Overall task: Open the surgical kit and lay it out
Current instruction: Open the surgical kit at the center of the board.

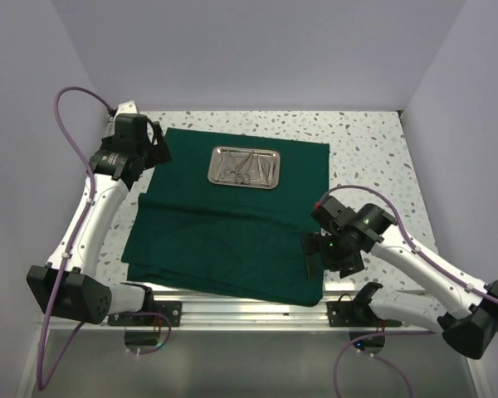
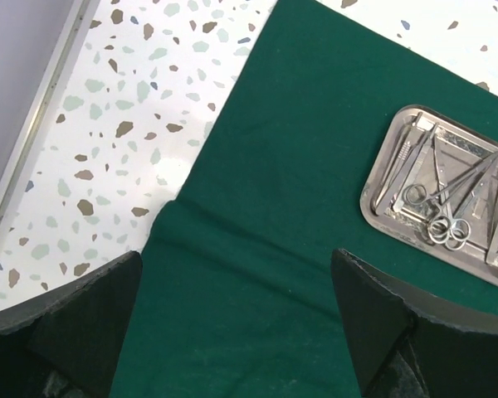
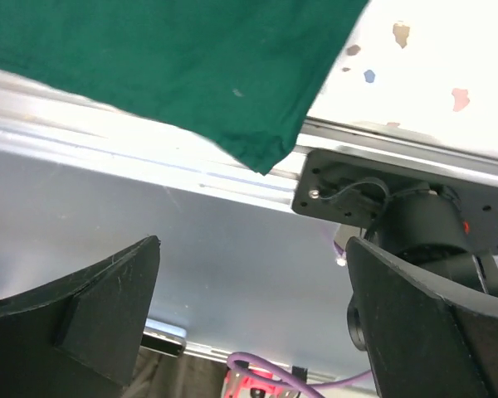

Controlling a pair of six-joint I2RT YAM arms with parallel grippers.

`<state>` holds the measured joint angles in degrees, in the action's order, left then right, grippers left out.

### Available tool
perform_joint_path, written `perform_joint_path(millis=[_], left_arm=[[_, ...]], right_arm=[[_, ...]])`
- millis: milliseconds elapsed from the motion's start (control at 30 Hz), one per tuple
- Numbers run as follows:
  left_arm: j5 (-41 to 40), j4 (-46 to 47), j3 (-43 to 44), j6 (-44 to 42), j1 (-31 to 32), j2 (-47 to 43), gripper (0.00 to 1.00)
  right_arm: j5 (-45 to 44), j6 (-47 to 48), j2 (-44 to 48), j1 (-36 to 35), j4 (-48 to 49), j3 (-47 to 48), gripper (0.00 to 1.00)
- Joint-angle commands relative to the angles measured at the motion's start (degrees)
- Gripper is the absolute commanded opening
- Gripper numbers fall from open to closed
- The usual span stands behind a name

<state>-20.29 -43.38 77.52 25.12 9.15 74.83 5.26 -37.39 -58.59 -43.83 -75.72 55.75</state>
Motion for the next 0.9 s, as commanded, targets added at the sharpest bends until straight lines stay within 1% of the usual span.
perform_joint_path(millis=[0,67,133,167,267,300,400,433,467,533,567,600,633,667,733,767,800,833,867], left_arm=[[2.2,2.3,0.0,1.2,-0.1,0.2,1.00],[2.8,2.7,-0.3,1.1,-0.1,0.8,1.00],[3.1,3.1,-0.8,0.5,-0.1,1.2,1.00],[3.8,4.3,-1.2,-0.1,-0.1,1.6,1.00],[4.6,4.1,0.3,-1.9,-0.2,4.1,1.00],[4.8,4.2,0.7,-2.8,-0.2,4.6,1.00],[5.2,7.0,0.9,-5.5,-1.1,6.6,1.00],[5.8,8.4,0.7,-6.3,-2.5,7.1,1.00],[6.6,10.2,1.4,-6.7,-3.3,9.3,1.00],[7.9,10.2,3.7,-6.1,-5.9,12.9,1.00],[10.3,10.6,5.7,-5.5,-6.8,16.7,1.00],[11.6,11.5,6.0,-4.3,-7.7,18.3,1.00],[13.1,13.2,6.2,-4.0,-9.1,19.8,1.00],[14.7,16.4,6.2,-3.8,-10.5,22.4,1.00],[16.5,18.1,8.3,-2.9,-12.4,25.7,1.00],[16.9,18.6,9.6,-2.7,-12.9,29.6,1.00],[18.3,18.6,12.8,-2.5,-13.4,31.8,1.00],[19.0,18.2,14.7,-2.4,-13.9,36.0,0.99],[19.5,17.8,18.2,-2.4,-14.0,38.2,0.98]], right_arm=[[-2.8,-2.6,-2.0,-0.1,-10.6,2.5,0.98],[-4.3,-4.0,-3.4,0.0,-9.2,6.3,0.98],[-5.1,-5.1,-5.8,0.1,-4.6,8.6,0.98],[-5.2,-5.2,-6.9,0.2,-0.9,10.5,0.98],[-9.6,-4.7,-15.0,1.9,3.5,16.1,0.98],[-10.2,-4.2,-19.6,4.9,4.2,17.8,0.98],[-7.0,-1.3,-26.1,11.9,9.4,23.3,0.99],[-5.8,-0.9,-30.0,17.2,11.2,24.2,0.99],[-5.4,-1.1,-31.7,19.7,14.2,26.0,0.98],[-4.1,-1.2,-36.1,25.5,14.6,29.4,0.98],[-5.0,-0.8,-40.8,26.6,14.5,34.0,0.98],[-5.9,-0.5,-43.3,28.2,13.3,36.9,0.98],[-8.7,0.9,-45.6,28.7,12.4,40.2,0.98],[-10.4,1.4,-50.6,29.2,11.4,46.2,0.98],[-14.5,2.7,-54.9,31.4,9.1,51.8,0.98],[-15.3,2.8,-56.8,32.4,8.8,56.0,0.98],[-15.7,2.8,-60.5,34.3,8.8,57.7,0.98],[-15.8,2.8,-62.2,35.4,8.6,59.3,0.98],[-15.5,2.5,-63.9,36.3,8.4,62.2,0.98]])
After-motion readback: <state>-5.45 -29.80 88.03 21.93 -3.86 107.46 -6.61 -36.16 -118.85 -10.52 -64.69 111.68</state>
